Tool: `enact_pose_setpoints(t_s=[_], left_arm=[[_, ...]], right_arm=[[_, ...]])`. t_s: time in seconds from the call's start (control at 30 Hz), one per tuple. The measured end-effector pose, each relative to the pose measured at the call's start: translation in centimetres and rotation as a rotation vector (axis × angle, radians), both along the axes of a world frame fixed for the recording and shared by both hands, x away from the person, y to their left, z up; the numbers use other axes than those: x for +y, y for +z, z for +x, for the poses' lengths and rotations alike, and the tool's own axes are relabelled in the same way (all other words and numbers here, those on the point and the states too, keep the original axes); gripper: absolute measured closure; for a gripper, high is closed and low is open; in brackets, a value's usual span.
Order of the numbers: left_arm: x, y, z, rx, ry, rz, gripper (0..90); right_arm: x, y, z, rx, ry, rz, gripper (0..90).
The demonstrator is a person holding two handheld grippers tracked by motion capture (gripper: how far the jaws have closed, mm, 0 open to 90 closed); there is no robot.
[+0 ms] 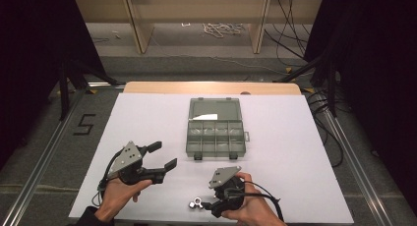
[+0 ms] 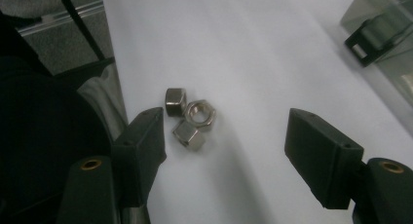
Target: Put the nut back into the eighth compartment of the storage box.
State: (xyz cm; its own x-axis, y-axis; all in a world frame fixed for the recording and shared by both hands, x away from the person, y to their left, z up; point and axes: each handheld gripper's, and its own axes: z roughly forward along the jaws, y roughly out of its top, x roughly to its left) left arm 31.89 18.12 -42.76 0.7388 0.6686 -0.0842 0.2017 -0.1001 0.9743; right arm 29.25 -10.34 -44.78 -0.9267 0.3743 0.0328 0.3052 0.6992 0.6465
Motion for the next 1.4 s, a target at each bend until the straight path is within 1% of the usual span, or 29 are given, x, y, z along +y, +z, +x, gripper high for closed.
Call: enact_pose_setpoints(t_s=[0.1,0.13,0.17,0.23,0.27,0.37,0.43,0.47,0.53,0.57,0.6,0.63,0.67,0.7,0.73,0.77,0.83,0.93,0.97,1.0,1.03,1.13,1.17,1.23,1.37,1.4], left_arm=[[-0.1,0.0,-0.1,0.002,-0.001,0.002,20.4],[-0.1,0.0,-0.1,0.002,-0.003,0.002,20.4],[-0.1,0.0,-0.1,0.003,-0.002,0.002,20.4],[-0.1,0.0,0.0,0.002,-0.002,0.004,20.4],[-0.1,-0.1,0.0,0.002,-0.002,0.004,20.4],[-0.1,-0.1,0.0,0.003,-0.001,0.004,20.4],[0.0,-0.1,0.0,0.003,-0.002,0.007,20.5],[-0.1,-0.2,0.1,0.007,-0.003,-0.005,20.5],[0.0,-0.2,0.1,0.006,0.003,0.011,20.5],[0.0,-0.2,0.2,0.007,0.003,0.013,20.5],[0.0,-0.2,0.2,0.013,0.006,0.011,20.5],[0.1,-0.2,0.3,0.004,0.002,0.020,20.5],[0.1,-0.2,0.2,0.012,0.011,0.014,20.5],[0.1,-0.2,0.3,0.010,0.011,0.015,20.5],[0.2,-0.2,0.3,0.014,0.015,0.015,20.5],[0.2,-0.3,0.3,0.014,0.015,0.014,20.5],[0.2,-0.3,0.4,0.007,0.007,0.011,20.5],[0.1,-0.3,0.3,0.014,0.011,0.004,20.6],[0.1,-0.3,0.3,0.010,0.009,0.009,20.8],[0.1,-0.4,0.3,0.017,0.011,0.002,20.9],[0.1,-0.3,0.3,0.012,0.015,0.015,20.9],[0.1,-0.3,0.3,0.013,0.014,0.015,21.0],[0.1,-0.3,0.3,0.013,0.014,0.014,20.9],[0.1,-0.4,0.3,0.017,0.015,0.014,20.9],[0.1,-0.4,0.3,0.018,0.014,0.017,21.0],[0.1,-0.4,0.3,0.018,0.015,0.017,21.0]], right_arm=[[0.3,-0.5,-0.1,0.013,0.013,-0.028,34.1],[0.3,-0.5,-0.1,0.013,0.013,-0.028,34.1],[0.4,-0.6,-0.1,0.017,0.026,-0.047,34.9],[0.4,-0.7,-0.2,0.018,0.028,-0.055,35.4],[0.6,-0.8,-0.2,0.021,0.041,-0.066,37.5],[0.7,-0.8,-0.3,0.022,0.056,-0.077,39.6],[0.9,-1.0,-0.3,0.027,0.073,-0.094,43.9],[0.9,-1.0,-0.3,0.027,0.073,-0.094,43.9],[1.1,-1.2,-0.3,0.030,0.092,-0.116,47.0],[1.2,-1.2,-0.3,0.027,0.097,-0.127,48.2],[1.2,-1.2,-0.3,0.027,0.097,-0.127,48.2],[1.3,-1.3,-0.4,0.032,0.105,-0.135,49.3],[1.4,-1.3,-0.4,0.021,0.110,-0.143,50.2],[1.6,-1.3,-0.4,0.027,0.128,-0.162,51.5],[1.7,-1.3,-0.5,0.026,0.131,-0.172,52.4],[1.7,-1.3,-0.5,0.026,0.131,-0.172,52.4],[2.2,-1.3,-0.6,0.022,0.146,-0.196,54.2],[2.3,-1.4,-0.6,0.021,0.152,-0.196,56.3],[2.4,-1.4,-0.6,0.027,0.149,-0.199,57.0],[2.4,-1.4,-0.6,0.027,0.148,-0.199,57.6],[2.5,-1.5,-0.6,0.031,0.143,-0.201,57.6],[2.6,-1.6,-0.6,0.031,0.142,-0.201,59.5],[2.7,-1.6,-0.6,0.041,0.135,-0.202,60.4],[2.8,-1.7,-0.6,0.043,0.132,-0.200,62.2],[3.0,-1.8,-0.6,0.035,0.138,-0.216,64.5],[3.0,-2.0,-0.6,0.038,0.148,-0.217,65.9]])
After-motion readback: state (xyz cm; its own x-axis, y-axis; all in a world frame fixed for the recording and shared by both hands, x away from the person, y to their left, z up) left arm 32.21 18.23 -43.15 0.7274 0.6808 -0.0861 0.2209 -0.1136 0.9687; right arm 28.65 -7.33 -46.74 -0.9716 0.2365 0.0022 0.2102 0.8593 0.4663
